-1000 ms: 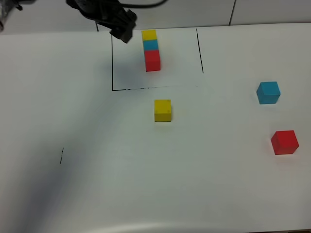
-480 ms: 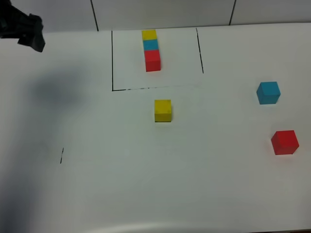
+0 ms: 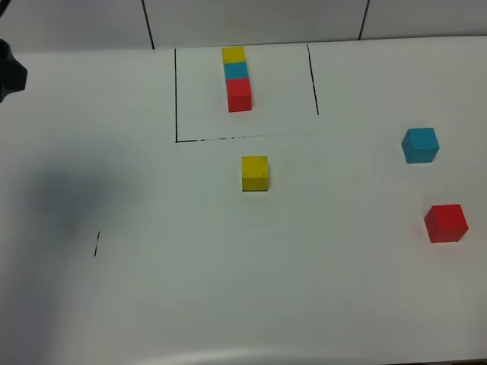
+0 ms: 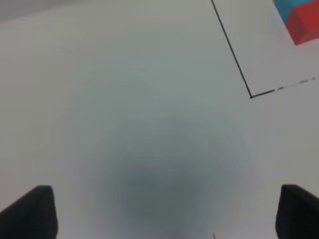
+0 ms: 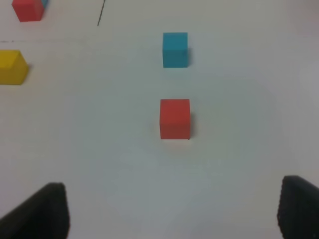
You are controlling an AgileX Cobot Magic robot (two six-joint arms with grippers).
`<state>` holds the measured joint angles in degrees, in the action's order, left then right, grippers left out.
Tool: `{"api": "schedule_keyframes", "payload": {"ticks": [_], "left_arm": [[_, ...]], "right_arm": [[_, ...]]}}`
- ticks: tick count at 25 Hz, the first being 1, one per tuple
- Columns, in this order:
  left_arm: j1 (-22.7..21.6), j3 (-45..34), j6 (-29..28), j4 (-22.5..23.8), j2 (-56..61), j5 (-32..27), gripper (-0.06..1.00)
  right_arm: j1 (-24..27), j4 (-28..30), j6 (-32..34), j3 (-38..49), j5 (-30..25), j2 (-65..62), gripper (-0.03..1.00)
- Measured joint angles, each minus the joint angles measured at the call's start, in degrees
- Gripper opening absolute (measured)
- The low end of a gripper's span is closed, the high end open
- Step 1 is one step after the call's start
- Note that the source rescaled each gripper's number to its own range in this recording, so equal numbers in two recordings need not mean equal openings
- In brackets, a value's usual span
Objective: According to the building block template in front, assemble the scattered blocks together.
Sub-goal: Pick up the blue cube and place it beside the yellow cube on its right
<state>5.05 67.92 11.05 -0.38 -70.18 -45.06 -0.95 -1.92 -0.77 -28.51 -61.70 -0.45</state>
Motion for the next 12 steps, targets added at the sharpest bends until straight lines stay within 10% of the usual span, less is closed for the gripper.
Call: {"api": "schedule_keyframes", "payload": {"ticks": [12], "left_arm": [[0.0,-16.9,-0.3,0.4,24.4,7.4,0.86]], "right_arm": [[0.0,0.0,0.0,0.0,0.0,0.0,0.74]]}}
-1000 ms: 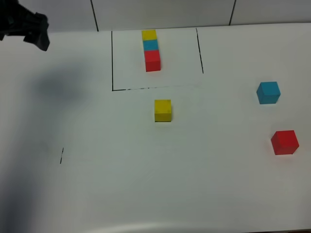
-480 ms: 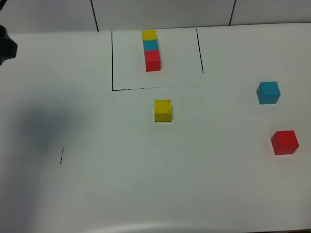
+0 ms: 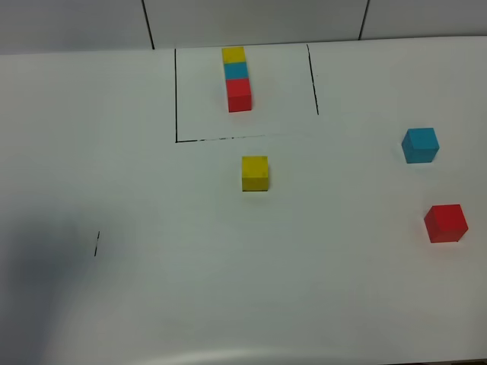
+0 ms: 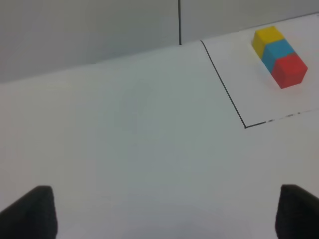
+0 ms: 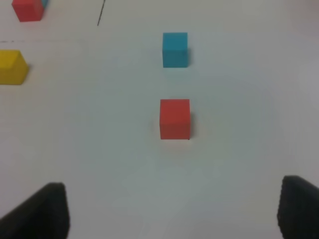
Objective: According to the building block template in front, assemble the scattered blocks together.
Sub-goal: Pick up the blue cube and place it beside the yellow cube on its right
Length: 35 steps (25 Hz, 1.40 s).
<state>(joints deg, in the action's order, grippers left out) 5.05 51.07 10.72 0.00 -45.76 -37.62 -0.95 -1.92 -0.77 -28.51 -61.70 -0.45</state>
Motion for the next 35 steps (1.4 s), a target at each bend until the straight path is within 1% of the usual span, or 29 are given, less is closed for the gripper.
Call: {"api": "schedule_keyframes", "payload": {"ticks": [10,13,19,27,32,35], "left_arm": [[0.0,-7.2,-1.5,0.6,13.5,-0.7,0.85],[0.0,-9.0,-3.1,0.6,17.8,-1.3,0.84],[0.0,-11.5,-6.4,0.6,24.1,-7.6,0.83],[0.0,-15.7,-7.8,0.5,35.6,-15.6,0.80],[0.0,-18.7,-8.5,0.5,43.9,-19.3,0.79],[0.0,-20.3,-9.0,0.5,45.8,-21.6,0.78]], "right_arm": [[0.0,0.0,0.0,0.0,0.0,0.0,0.74],[0.0,0.0,0.0,0.0,0.0,0.0,0.74],[0.0,0.0,0.0,0.0,0.0,0.0,0.74],[0.0,0.0,0.0,0.0,0.0,0.0,0.74],[0.0,0.0,0.0,0.0,0.0,0.0,0.74],[0.0,0.0,0.0,0.0,0.0,0.0,0.74]]}}
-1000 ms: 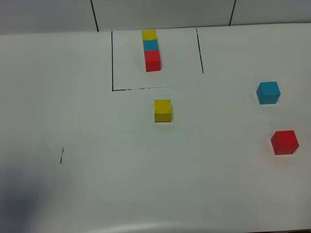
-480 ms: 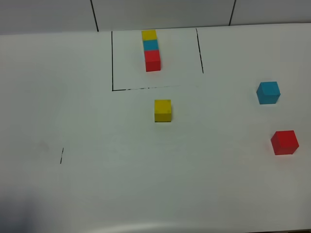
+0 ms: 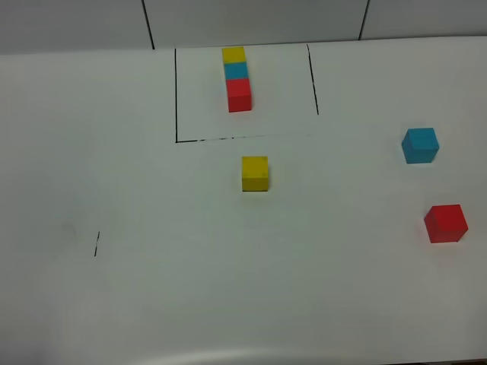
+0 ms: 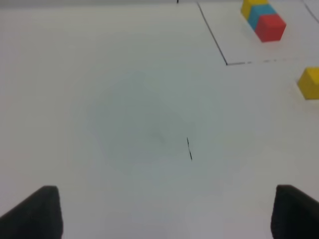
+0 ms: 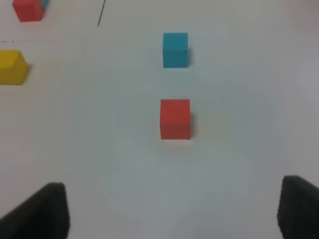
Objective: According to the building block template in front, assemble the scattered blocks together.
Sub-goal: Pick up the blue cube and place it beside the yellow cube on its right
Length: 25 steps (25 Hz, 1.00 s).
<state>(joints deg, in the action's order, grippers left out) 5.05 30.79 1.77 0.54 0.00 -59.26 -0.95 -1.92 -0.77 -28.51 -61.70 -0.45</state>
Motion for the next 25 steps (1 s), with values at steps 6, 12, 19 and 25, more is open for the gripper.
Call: {"api": "schedule_keyframes", "payload": {"ticks": [6,12,19,25], "left_arm": [[0.0,-1.9,-2.4,0.1,0.2,-0.5,0.75],[0.0,-1.9,-3.0,0.2,0.2,-0.5,0.68],[0.0,-1.9,-3.0,0.1,0.2,-0.5,0.64],[-2.7,-1.9,-2.9,0.0,0.2,-0.5,0.64]], "right_arm": [[0.0,0.0,0.0,0.0,0.0,0.0,0.74],[0.0,0.0,0.0,0.0,0.0,0.0,0.74],[0.0,0.0,0.0,0.0,0.0,0.0,0.74],[0.0,-0.1,0.0,0.0,0.0,0.0,0.74]]}}
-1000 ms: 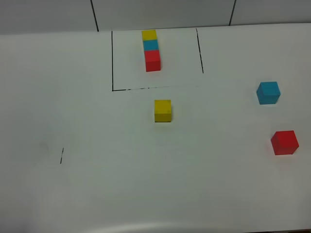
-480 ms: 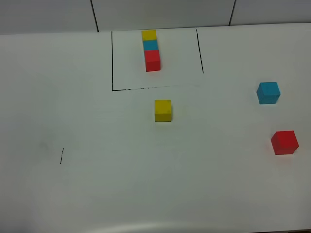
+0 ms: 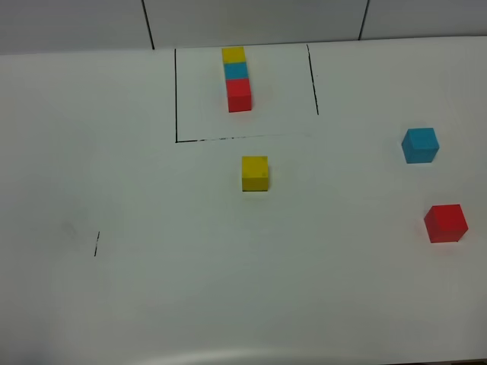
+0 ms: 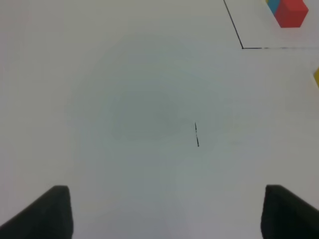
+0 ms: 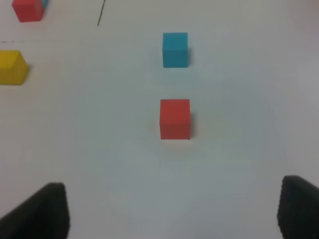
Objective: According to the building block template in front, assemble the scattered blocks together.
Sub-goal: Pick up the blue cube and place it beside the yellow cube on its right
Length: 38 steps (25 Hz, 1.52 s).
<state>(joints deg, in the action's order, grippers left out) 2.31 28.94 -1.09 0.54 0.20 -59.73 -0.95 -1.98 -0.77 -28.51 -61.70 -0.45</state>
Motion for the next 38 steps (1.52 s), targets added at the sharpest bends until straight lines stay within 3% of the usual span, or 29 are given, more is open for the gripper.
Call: {"api": "schedule_keyframes", "payload": {"ticks": [16,22,26,30,38], "left_arm": [[-0.1,0.0,0.0,0.0,-0.1,0.0,0.64],[-0.1,0.0,0.0,0.0,-0.1,0.0,0.64],[-0.1,0.0,0.0,0.0,-0.1,0.0,0.63],[-0.1,0.0,0.0,0.0,-0.1,0.0,0.63],[-0.1,0.0,0.0,0.0,-0.1,0.0,0.63]], "right_arm": [[0.0,0.0,0.8,0.0,0.0,0.0,0.74],[0.0,-1.6,1.3,0.0,0.0,2.8,0.89],[0.0,-1.7,1.4,0.0,0.5,11.7,0.98],[0.0,1.2,1.5,-1.4,1.8,22.4,0.99],[0.0,5.0,1.3,-13.7,7.0,51.4,1.00]]}}
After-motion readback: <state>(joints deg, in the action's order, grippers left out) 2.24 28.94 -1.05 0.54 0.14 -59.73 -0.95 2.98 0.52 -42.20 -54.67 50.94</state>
